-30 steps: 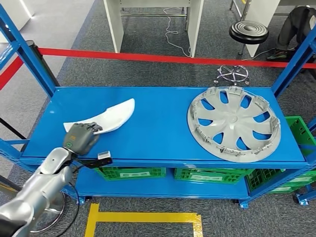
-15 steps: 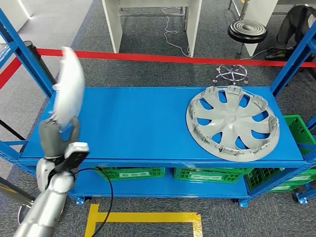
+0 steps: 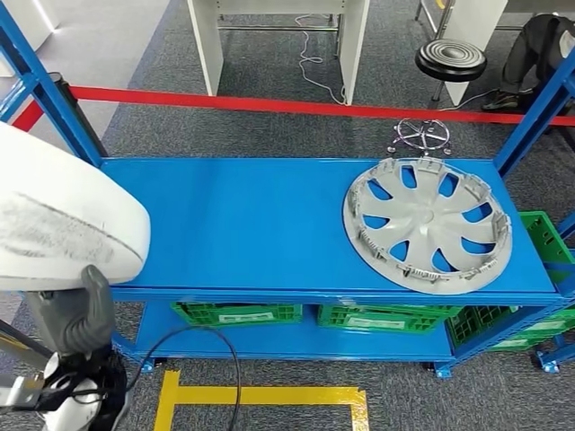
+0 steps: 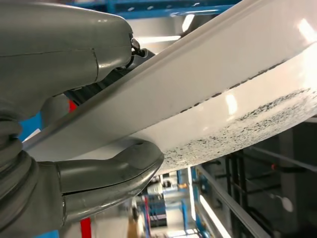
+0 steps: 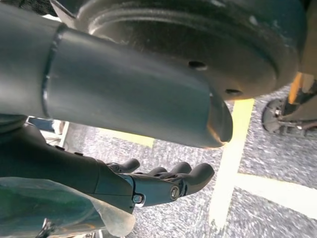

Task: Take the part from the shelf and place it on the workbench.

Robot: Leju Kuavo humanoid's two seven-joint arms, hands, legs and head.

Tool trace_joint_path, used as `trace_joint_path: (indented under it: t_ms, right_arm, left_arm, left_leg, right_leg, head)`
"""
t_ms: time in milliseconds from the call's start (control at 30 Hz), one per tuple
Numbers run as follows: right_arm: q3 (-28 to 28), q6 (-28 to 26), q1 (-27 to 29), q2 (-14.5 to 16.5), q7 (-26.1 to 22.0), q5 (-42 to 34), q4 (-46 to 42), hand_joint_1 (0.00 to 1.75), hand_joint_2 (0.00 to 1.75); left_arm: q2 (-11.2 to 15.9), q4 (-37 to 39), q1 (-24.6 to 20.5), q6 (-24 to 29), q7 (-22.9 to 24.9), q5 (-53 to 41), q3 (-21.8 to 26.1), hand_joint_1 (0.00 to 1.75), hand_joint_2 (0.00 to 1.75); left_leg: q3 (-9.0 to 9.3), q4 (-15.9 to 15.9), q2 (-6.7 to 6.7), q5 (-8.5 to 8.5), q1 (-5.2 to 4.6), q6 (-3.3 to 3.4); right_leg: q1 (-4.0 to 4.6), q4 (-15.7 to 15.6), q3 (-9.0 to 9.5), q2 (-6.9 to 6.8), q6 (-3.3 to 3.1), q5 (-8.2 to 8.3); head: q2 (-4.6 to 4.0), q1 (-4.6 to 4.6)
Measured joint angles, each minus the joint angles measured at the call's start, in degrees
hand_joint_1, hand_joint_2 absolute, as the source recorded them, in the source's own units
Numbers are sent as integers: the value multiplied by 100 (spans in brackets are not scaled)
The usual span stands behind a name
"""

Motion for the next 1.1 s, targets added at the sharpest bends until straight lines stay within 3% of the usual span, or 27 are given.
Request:
trace_joint_path:
  t_ms: [67, 100, 200, 233, 267, 300, 333, 400, 467, 567, 633, 700, 733, 767, 800, 867, 933, 967, 1033, 1067, 1100]
  right_arm:
    - [-27, -93, 5, 0, -127, -1, -1, 0, 0]
    - [-37, -129, 5, 0, -185, -2, -1, 0, 0]
    - [-55, -189, 8, 0, -281, -4, -1, 0, 0]
    - [-56, -197, 14, 0, -290, -4, -2, 0, 0]
    - [-57, -203, 21, 0, -294, -4, -2, 0, 0]
    - [-58, -211, 28, 0, -304, -4, -2, 0, 0]
    - [-59, -225, 31, 0, -328, -8, -2, 0, 0]
    - [-68, -339, 21, 7, -462, -11, -2, 0, 0]
    - [-92, -648, 9, 16, -731, 9, -2, 0, 0]
    - [-146, -1153, 13, 18, -1125, 22, -1, 0, 0]
    - [-203, -1143, 4, 10, -1196, -54, 0, 0, 0]
    - [-288, -962, -3, -7, -1173, -163, 0, 0, 0]
    - [-329, -892, 0, -15, -1158, -201, 0, 0, 0]
    - [-363, -854, 4, -22, -1151, -221, 0, 0, 0]
    - [-391, -835, 6, -27, -1146, -233, 0, 0, 0]
    - [-445, -794, 1, -34, -1144, -285, -1, 0, 0]
    - [-509, -748, -10, -37, -1129, -380, -2, 0, 0]
    - [-548, -736, -13, -39, -1103, -425, -2, 0, 0]
    - [-621, -737, -8, -46, -1001, -480, -2, 0, 0]
    - [-657, -759, -2, -63, -915, -489, -1, 0, 0]
    - [-688, -789, 5, -79, -815, -490, 1, 0, 0]
  left_arm:
    - [-43, -135, 168, -126, -1, 151, -18, 175, 175]
    - [-65, -187, 231, -171, -1, 205, -22, 175, 175]
    - [-109, -269, 377, -248, -1, 276, -32, 175, 175]
    - [-117, -282, 415, -259, -1, 282, -33, 175, 175]
    - [-123, -293, 442, -263, -1, 287, -35, 175, 175]
    - [-131, -302, 463, -270, -1, 294, -36, 175, 175]
    - [-140, -313, 478, -288, -1, 304, -36, 175, 175]
    - [-171, -335, 513, -380, -1, 328, -30, 175, 175]
    - [-216, -352, 578, -522, -1, 335, -11, 175, 175]
    - [-280, -360, 721, -650, -1, 339, 32, 175, 175]
    - [-309, -362, 820, -682, -1, 360, 52, 175, 175]
    - [-328, -363, 888, -689, -1, 374, 57, 175, 175]
    - [-335, -363, 911, -689, -1, 377, 57, 175, 175]
    - [-343, -363, 930, -689, -1, 378, 58, 175, 175]
    - [-351, -363, 944, -689, -1, 380, 58, 175, 175]
    - [-362, -363, 954, -693, -1, 384, 58, 175, 175]
    - [-370, -363, 952, -702, -2, 394, 58, 175, 175]
    - [-374, -363, 951, -708, -2, 402, 60, 175, 175]
    - [-384, -362, 961, -720, -2, 436, 63, 175, 175]
    - [-397, -359, 963, -723, -1, 464, 66, 175, 175]
    - [-418, -354, 966, -725, -1, 500, 67, 175, 175]
  left_leg:
    - [8, -77, 25, 80, 23, 63]
    - [3, -121, 38, 119, 39, 95]
    - [-57, -145, 62, 173, 57, 130]
    - [-78, -136, 68, 183, 61, 122]
    - [-96, -122, 72, 191, 69, 111]
    - [-113, -101, 72, 195, 85, 96]
    - [-132, -68, 71, 191, 103, 69]
    - [-197, 16, 61, 179, 108, -19]
    - [-261, 90, 49, 195, 85, -115]
    - [-322, 168, 45, 150, 102, -213]
    - [-475, 561, 45, -232, 115, -245]
    - [-702, 1312, 44, -731, 108, -248]
    - [-759, 1611, 44, -868, 101, -236]
    - [-733, 1734, 44, -886, 92, -213]
    - [-603, 1626, 44, -791, 77, -176]
    - [-96, 856, 45, -491, 25, -51]
    - [321, 128, 46, -356, -27, 31]
    - [389, -28, 47, -357, -50, 43]
    - [356, -86, 45, -271, -77, 44]
    - [317, -120, 55, -205, -70, 67]
    - [256, -150, 63, -123, -54, 99]
  right_leg:
    - [-4, 64, -51, -4, 40, -82]
    - [-3, 228, -130, -8, 53, -218]
    - [-21, 1296, -577, -18, 105, -786]
    - [-29, 1561, -676, -20, 126, -855]
    - [-40, 1610, -675, -24, 145, -806]
    - [-55, 1429, -563, -31, 164, -653]
    - [-76, 1053, -358, -42, 188, -447]
    - [-88, 368, 33, -39, 211, -227]
    - [-78, 177, 121, -14, 157, -239]
    - [-73, 204, -7, -17, -23, -184]
    - [-59, 197, -107, -41, -149, -104]
    - [-15, 201, -220, -64, -220, -11]
    - [11, 203, -284, -77, -235, 36]
    - [37, 205, -343, -87, -246, 81]
    - [63, 206, -399, -91, -252, 126]
    - [103, 206, -490, -87, -254, 218]
    - [121, 201, -547, -84, -220, 308]
    - [113, 195, -561, -87, -188, 353]
    - [98, 162, -575, -95, -113, 454]
    - [92, 164, -601, -91, -84, 448]
    - [90, 226, -656, -82, -57, 339]
  head:
    - [0, 8]
    - [0, 20]
    - [0, 51]
    - [0, 50]
    - [0, 52]
    - [0, 51]
    - [0, 52]
    - [0, 76]
    - [0, 87]
    - [0, 62]
    - [-1, 37]
    - [-1, 10]
    - [0, 3]
    - [0, 1]
    - [0, 1]
    - [0, 1]
    - [0, 7]
    - [0, 3]
    - [-1, -5]
    - [-1, -11]
    - [-1, -7]
